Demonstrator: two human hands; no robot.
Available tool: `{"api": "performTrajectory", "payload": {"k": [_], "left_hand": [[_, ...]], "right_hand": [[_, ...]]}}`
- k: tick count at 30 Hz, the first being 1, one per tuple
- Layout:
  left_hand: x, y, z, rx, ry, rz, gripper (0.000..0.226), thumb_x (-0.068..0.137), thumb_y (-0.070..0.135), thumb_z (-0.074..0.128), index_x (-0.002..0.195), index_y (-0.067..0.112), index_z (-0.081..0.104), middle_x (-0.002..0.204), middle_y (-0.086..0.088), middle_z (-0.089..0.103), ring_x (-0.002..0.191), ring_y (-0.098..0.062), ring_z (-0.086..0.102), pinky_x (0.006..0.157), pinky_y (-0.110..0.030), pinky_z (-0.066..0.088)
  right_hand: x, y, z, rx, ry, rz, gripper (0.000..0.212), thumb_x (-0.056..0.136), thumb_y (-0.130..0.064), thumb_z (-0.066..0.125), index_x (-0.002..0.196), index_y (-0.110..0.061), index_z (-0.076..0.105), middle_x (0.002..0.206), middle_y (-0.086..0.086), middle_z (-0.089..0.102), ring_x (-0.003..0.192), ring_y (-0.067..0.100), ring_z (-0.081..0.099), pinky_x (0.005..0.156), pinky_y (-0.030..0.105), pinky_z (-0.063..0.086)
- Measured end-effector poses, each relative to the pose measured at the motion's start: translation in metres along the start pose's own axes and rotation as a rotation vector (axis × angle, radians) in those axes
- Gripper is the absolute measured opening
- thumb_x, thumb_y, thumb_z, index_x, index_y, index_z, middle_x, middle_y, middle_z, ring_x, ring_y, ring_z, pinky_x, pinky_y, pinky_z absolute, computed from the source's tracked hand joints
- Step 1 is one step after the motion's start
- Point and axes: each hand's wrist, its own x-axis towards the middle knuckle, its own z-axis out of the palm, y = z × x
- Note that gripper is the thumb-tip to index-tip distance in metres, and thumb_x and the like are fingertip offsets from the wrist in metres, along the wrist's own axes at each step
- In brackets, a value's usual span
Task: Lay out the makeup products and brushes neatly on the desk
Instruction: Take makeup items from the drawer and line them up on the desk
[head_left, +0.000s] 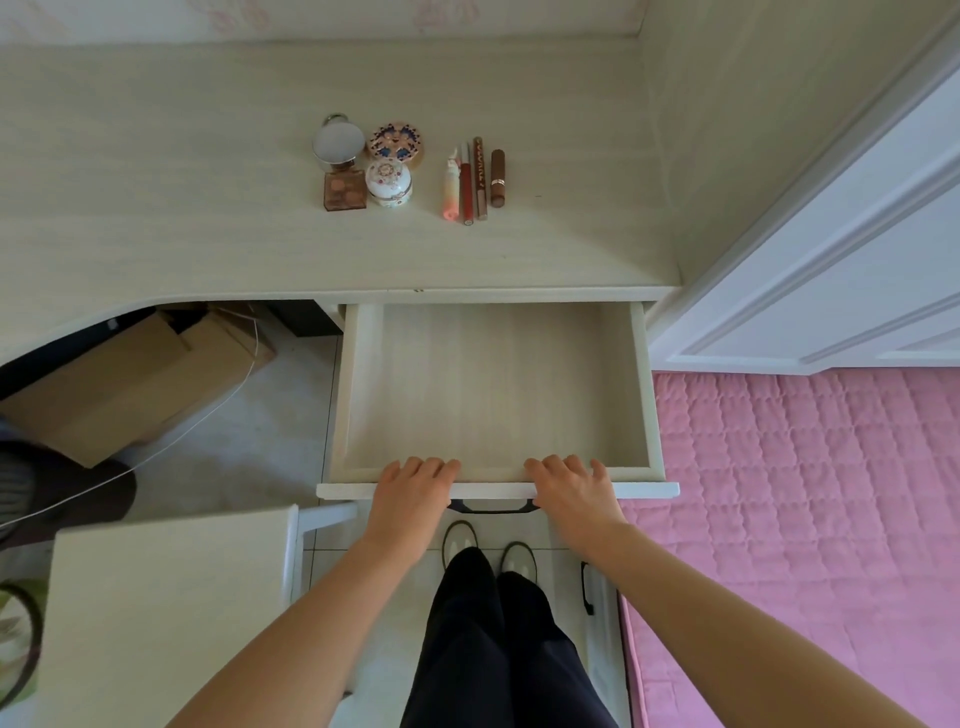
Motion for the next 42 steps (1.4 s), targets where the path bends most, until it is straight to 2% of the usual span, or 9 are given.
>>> {"api": "performTrajectory", "payload": {"k": [4,13,18,24,29,32,36,38,42], "left_hand": [[0.003,-0.001,-0.003,-0.011,-0.007,-0.007,0.057,0.055,0.016,0.090,0.108,0.020,0.068,0.090,0.004,0.070,0.080,-0.021,0.066,0.072,-0.037,0.054],[0.035,-0.012,-0.015,-0.031,0.036,-0.011,0.058,0.045,0.019,0.093,0.099,0.021,0.071,0.082,0.006,0.070,0.073,-0.021,0.066,0.068,-0.038,0.055],[0.060,-0.025,-0.021,-0.069,0.035,0.024,0.056,0.051,0.021,0.091,0.103,0.019,0.070,0.086,0.004,0.070,0.077,-0.022,0.066,0.073,-0.040,0.055],[0.088,-0.038,-0.030,-0.060,-0.007,0.029,0.057,0.053,0.026,0.090,0.105,0.023,0.069,0.086,0.007,0.068,0.079,-0.021,0.064,0.076,-0.036,0.054],[0.105,-0.042,-0.037,-0.102,-0.028,0.038,0.052,0.076,0.019,0.075,0.125,0.023,0.057,0.108,0.006,0.064,0.101,-0.023,0.058,0.096,-0.038,0.044],[0.117,-0.044,-0.044,-0.104,-0.048,0.005,0.052,0.075,0.017,0.075,0.123,0.024,0.058,0.108,0.006,0.066,0.101,-0.022,0.059,0.095,-0.037,0.044],[0.129,-0.046,-0.050,-0.120,-0.040,0.014,0.051,0.086,0.017,0.065,0.134,0.023,0.049,0.123,0.005,0.059,0.115,-0.023,0.053,0.103,-0.037,0.037],[0.135,-0.048,-0.056,-0.115,-0.039,0.003,0.053,0.078,0.017,0.073,0.128,0.024,0.055,0.116,0.006,0.064,0.108,-0.022,0.058,0.097,-0.037,0.043],[0.147,-0.050,-0.059,-0.087,-0.012,-0.014,0.065,0.043,0.017,0.093,0.103,0.024,0.070,0.088,0.009,0.070,0.081,-0.019,0.066,0.076,-0.035,0.056]], "right_hand": [[0.004,0.002,-0.003,-0.012,0.003,-0.007,0.047,0.082,-0.014,0.068,0.123,-0.019,0.045,0.106,0.000,0.058,0.097,0.025,0.056,0.092,0.045,0.042],[0.030,0.011,-0.023,-0.009,0.029,-0.008,0.055,0.078,-0.010,0.068,0.127,-0.019,0.045,0.110,-0.001,0.059,0.101,0.026,0.057,0.095,0.047,0.042],[0.051,0.015,-0.033,-0.032,0.089,0.046,0.066,0.042,-0.013,0.090,0.102,-0.021,0.063,0.081,-0.005,0.065,0.072,0.021,0.063,0.073,0.043,0.053],[0.072,0.019,-0.045,-0.014,0.142,0.063,0.070,0.036,-0.007,0.089,0.100,-0.019,0.066,0.083,-0.002,0.067,0.073,0.023,0.066,0.076,0.046,0.054],[0.090,0.024,-0.054,0.049,0.143,0.104,0.066,0.043,-0.020,0.093,0.102,-0.024,0.065,0.088,-0.007,0.067,0.081,0.019,0.067,0.083,0.046,0.052],[0.099,0.027,-0.062,0.083,0.155,0.136,0.063,0.046,-0.017,0.091,0.103,-0.025,0.065,0.090,-0.007,0.068,0.085,0.019,0.066,0.087,0.047,0.051],[0.109,0.028,-0.072,0.114,0.158,0.161,0.064,0.044,-0.014,0.091,0.102,-0.025,0.067,0.093,-0.007,0.069,0.089,0.019,0.067,0.090,0.048,0.050],[0.113,0.030,-0.075,0.118,0.153,0.165,0.065,0.045,-0.013,0.090,0.104,-0.025,0.067,0.094,-0.007,0.069,0.090,0.019,0.067,0.091,0.048,0.050],[0.125,0.040,-0.082,0.104,0.141,0.145,0.066,0.044,-0.013,0.090,0.105,-0.024,0.067,0.095,-0.006,0.069,0.090,0.020,0.067,0.089,0.049,0.051]]}}
